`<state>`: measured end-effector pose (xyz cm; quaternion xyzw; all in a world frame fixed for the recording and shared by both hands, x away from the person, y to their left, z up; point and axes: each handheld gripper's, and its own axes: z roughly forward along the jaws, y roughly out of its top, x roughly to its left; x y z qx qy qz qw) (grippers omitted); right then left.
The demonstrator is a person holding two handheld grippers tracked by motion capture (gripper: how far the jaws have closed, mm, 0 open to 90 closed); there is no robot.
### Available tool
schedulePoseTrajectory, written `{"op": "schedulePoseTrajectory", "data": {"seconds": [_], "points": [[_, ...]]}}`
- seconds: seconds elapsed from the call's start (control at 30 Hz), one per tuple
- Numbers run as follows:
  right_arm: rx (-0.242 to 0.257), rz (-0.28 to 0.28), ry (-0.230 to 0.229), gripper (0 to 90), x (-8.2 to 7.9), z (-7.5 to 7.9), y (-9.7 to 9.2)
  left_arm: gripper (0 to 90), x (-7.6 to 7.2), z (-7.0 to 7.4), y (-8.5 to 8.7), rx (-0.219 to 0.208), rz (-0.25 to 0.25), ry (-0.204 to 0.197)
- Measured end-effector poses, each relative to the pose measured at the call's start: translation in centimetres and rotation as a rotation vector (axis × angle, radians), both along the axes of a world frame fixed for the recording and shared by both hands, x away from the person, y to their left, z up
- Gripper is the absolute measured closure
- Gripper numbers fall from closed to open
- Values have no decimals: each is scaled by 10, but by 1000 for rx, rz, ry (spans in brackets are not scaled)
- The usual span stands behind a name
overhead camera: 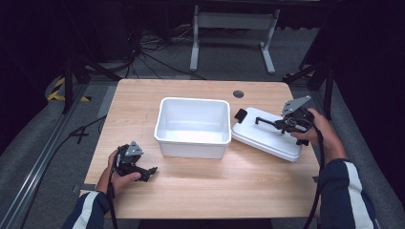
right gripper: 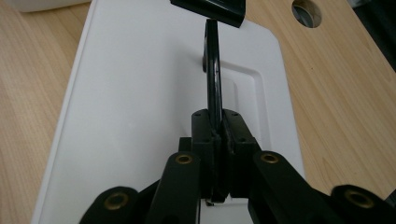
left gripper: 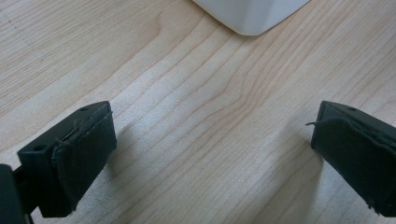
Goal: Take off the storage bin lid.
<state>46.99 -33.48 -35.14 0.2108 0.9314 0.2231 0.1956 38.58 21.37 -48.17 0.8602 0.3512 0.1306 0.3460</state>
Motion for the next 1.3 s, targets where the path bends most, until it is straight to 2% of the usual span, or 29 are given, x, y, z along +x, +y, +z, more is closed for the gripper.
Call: {"op": "schedulePoseTrajectory", "data": {"seconds": [0.3, 0.47, 0.6, 0.67, 0.73, 1.1, 1.3], "points": [[18, -32, 26, 852, 8, -17, -1, 5, 0, 0, 0, 0, 0, -1], [4, -44, 27, 846, 8, -19, 1, 6, 0, 0, 0, 3, 0, -3], [17, -81, 28, 831, 8, -20, -3, 6, 0, 0, 0, 5, -3, -6], [61, -94, 26, 831, 6, -18, -6, 6, 0, 0, 0, 5, -4, -7], [84, -91, 14, 816, 4, -14, -8, 6, 0, 0, 0, 5, -4, -7], [120, -107, 4, 729, -2, -5, -5, 6, 0, 0, 0, 5, -4, -6], [171, -93, -2, 692, -9, 1, -5, 6, 0, 0, 0, 5, -3, -4]]}}
